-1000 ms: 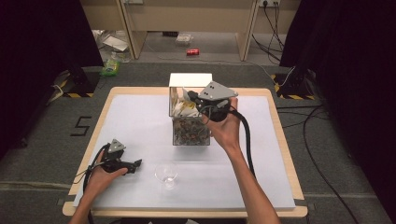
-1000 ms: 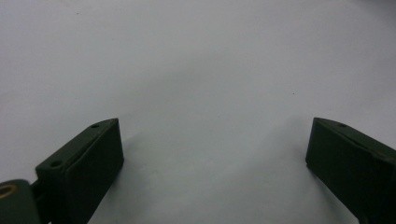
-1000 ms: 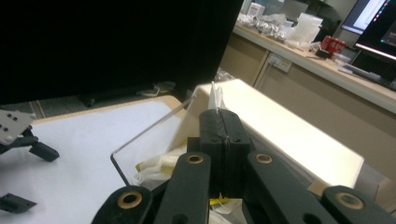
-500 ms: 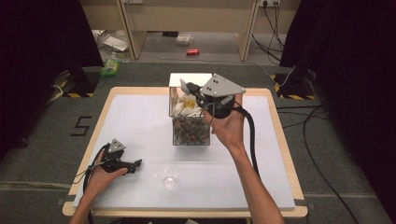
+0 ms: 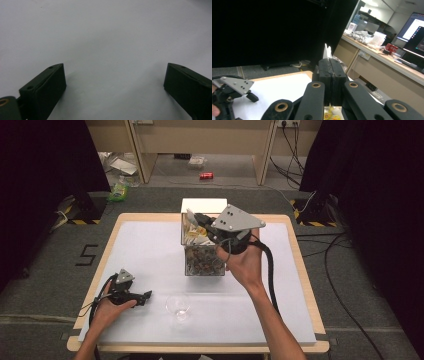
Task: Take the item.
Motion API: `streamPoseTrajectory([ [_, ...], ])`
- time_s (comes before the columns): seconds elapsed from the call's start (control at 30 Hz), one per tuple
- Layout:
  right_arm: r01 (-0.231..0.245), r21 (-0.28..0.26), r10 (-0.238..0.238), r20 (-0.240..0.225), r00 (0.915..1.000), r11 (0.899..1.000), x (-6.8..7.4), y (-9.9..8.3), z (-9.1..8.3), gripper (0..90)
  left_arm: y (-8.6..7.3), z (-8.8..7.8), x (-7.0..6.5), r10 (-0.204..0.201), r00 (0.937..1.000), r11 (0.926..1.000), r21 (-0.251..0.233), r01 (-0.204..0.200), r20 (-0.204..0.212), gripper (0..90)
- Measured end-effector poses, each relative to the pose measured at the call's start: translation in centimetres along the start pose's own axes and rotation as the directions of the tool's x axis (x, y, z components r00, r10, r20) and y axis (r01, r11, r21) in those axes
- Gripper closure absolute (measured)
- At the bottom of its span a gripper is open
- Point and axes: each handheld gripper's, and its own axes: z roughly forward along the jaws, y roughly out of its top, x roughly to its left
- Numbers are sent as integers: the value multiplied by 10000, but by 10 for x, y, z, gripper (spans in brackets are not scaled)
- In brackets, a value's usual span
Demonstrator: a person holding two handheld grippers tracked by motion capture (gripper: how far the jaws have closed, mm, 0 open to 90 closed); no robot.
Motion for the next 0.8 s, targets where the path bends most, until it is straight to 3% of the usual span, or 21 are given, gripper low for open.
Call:
streamPoseTrajectory([
  [0.33,-25,-261,12,-497,9988,9997,17,-6,-11,900,0,0,0,0,10000,10000,2,0,-2,32],
  [0.8,42,-257,-78,-1402,9901,9997,52,-24,-22,900,0,0,0,-10,10000,10000,5,10,-4,32],
])
